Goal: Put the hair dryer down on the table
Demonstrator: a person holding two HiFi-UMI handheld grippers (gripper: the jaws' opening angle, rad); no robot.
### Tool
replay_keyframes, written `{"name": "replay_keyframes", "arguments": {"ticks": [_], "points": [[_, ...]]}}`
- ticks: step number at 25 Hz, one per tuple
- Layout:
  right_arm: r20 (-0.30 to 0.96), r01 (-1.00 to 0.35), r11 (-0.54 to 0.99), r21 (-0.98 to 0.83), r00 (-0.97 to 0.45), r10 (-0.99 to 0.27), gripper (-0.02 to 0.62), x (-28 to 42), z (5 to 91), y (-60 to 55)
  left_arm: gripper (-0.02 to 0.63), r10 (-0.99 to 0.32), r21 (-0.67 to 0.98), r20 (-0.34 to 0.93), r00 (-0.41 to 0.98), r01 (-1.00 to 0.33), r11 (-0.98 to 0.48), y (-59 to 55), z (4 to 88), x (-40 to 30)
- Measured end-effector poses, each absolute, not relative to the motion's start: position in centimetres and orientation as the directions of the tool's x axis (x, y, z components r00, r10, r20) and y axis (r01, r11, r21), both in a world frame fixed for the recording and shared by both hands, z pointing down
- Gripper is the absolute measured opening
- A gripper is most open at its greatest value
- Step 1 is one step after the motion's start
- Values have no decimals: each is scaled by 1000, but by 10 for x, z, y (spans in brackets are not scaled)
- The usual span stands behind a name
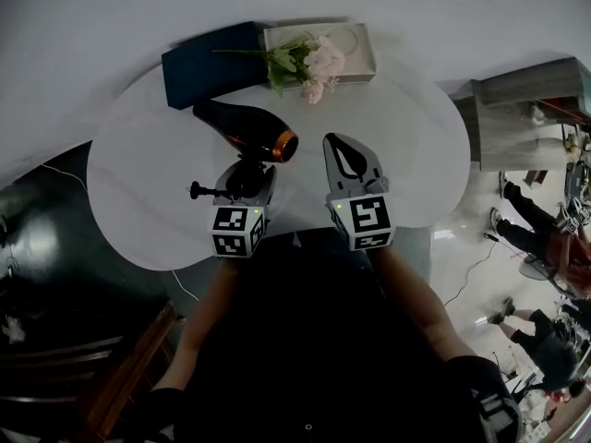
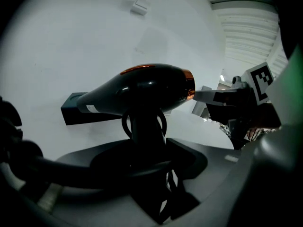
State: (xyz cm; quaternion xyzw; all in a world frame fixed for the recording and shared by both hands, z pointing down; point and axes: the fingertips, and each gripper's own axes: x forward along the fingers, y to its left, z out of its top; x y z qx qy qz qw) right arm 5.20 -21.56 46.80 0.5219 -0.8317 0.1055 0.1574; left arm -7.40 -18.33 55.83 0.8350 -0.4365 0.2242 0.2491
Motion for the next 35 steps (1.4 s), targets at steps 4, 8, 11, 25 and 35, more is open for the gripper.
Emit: {"name": "replay_keyframes", "arguments": {"ticks": [4, 8, 11, 25, 35], "points": [[381, -912, 411, -5, -382, -842, 14, 61, 470, -217, 233, -576, 224, 630, 521, -832, -507, -185, 575, -65], [389, -918, 396, -3, -366, -845, 14, 67, 471, -216, 233, -532, 220, 666, 523, -819, -530, -185, 590, -56], [400, -919, 393, -8, -363, -842, 14, 69, 475, -215, 233, -512, 212, 679, 526, -809, -549, -188, 598, -50], [428, -935, 353, -22, -328, -842, 14, 78, 486, -206, 241, -386, 203, 784, 486, -788, -581, -187, 632, -32], [430, -942, 335, -20, -310, -848, 14, 77, 486, -197, 275, -306, 274, 790, 531, -753, -599, -180, 639, -23]]}}
